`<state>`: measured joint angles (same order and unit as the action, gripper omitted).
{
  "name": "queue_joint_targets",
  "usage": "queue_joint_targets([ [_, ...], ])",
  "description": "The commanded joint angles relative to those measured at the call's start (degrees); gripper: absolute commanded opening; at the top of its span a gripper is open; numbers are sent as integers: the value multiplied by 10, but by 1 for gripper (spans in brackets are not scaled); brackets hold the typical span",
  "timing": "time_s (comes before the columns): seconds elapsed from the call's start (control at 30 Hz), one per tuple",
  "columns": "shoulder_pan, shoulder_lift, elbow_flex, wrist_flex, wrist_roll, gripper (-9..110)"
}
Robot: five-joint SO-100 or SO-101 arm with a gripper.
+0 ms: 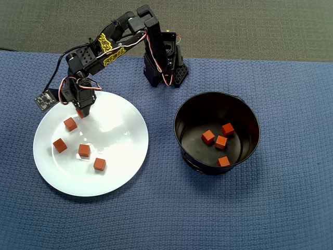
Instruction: Pick up the red cubes from the white plate and place them in the black recipient
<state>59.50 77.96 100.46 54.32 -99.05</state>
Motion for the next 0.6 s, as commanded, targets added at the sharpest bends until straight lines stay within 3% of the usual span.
queue_joint_targets([
  [0.0, -25, 41, -18, -1, 55, 0],
  [0.27, -133, 227, -76, 186, 200, 0],
  [0.57, -432, 419, -171, 383, 604, 0],
])
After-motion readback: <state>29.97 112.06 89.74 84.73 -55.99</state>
